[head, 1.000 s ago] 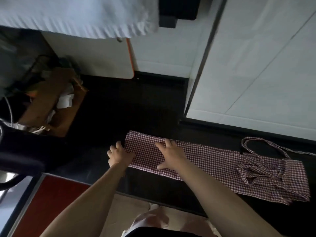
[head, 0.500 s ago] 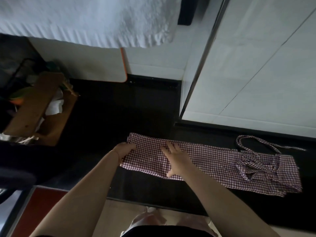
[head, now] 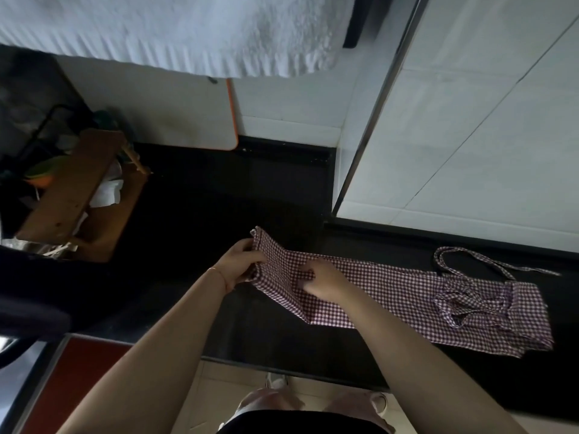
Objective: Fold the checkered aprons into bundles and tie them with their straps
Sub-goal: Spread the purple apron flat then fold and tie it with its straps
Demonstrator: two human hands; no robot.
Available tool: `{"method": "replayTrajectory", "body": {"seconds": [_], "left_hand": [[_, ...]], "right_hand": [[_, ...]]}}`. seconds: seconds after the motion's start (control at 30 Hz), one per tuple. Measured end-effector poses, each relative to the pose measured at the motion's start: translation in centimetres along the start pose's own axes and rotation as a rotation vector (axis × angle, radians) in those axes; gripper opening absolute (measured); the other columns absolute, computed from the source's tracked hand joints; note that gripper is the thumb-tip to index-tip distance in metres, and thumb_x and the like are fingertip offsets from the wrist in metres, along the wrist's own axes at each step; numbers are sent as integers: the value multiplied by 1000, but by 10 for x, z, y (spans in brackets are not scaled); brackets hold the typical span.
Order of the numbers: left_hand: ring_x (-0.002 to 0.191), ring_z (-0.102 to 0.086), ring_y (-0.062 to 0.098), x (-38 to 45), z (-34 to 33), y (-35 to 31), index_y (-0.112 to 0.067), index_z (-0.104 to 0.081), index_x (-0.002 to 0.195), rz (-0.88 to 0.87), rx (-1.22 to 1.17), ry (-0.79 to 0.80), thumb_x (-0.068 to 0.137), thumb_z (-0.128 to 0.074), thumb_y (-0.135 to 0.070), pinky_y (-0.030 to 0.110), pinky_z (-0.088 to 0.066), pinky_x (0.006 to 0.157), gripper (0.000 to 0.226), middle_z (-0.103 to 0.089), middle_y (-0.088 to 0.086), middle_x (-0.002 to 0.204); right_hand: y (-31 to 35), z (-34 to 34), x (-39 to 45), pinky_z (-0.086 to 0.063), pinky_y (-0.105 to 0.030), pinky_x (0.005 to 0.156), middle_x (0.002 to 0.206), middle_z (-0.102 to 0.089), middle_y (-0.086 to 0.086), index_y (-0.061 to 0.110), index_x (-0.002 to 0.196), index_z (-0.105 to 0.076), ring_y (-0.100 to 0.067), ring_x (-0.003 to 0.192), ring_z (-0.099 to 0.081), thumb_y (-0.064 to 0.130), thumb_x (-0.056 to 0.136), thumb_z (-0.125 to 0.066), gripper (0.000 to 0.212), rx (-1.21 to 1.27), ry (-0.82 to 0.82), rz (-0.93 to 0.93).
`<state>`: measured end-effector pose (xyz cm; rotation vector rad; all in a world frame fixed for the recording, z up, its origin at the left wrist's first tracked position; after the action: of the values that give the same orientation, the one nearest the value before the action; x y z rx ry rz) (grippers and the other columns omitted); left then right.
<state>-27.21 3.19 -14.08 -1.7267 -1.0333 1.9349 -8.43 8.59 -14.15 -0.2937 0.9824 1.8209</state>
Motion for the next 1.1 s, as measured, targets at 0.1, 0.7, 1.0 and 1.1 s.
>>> {"method": "replayTrajectory", "body": {"seconds": [0.1,0.7,1.0,1.1], "left_hand": [[93,-70,22,-1,-35,-18,-14,-48,135,-47,39,121,88,-66,-5,33,-60,70,52,-67,10,113],[97,-59,13,-41,-331,-84,-22,-71,96,-658,618,-83,89,-58,-26,36,-52,91,16,-66,-7,101],[151,-12,23,-31,-477,-6,-28,-45,144,-606,1196,-126,94,-53,-39,49,-8,122,51,-26,1,160],[153,3,25,-32,-494,15,-30,-26,154,-526,1294,-132,97,-47,-41,54,3,122,62,-10,2,166]], "right_hand": [[7,9,-7,-52,-43,99,109,-74,-7,14,121,-67,-22,99,-71,57,99,-46,54,721,94,-176],[-321,171,-152,-48,-29,82,101,-63,-11,4,100,-57,-31,95,-63,12,93,-48,14,889,-331,-717],[-460,183,-178,-36,-29,54,91,-61,-4,12,107,-61,-19,75,-59,28,99,-46,24,576,-357,-737],[-475,182,-180,-40,-30,63,84,-56,-4,13,91,-57,-18,72,-55,30,102,-42,25,575,-316,-755]]}}
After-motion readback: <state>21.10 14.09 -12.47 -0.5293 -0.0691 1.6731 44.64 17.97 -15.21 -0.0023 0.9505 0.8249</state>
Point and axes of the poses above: each hand's wrist, its own x-axis towards the middle knuckle, its own z-axis out of the back of the hand, y = z × x, the point moved 9 cm from there along x, towards the middle knuckle
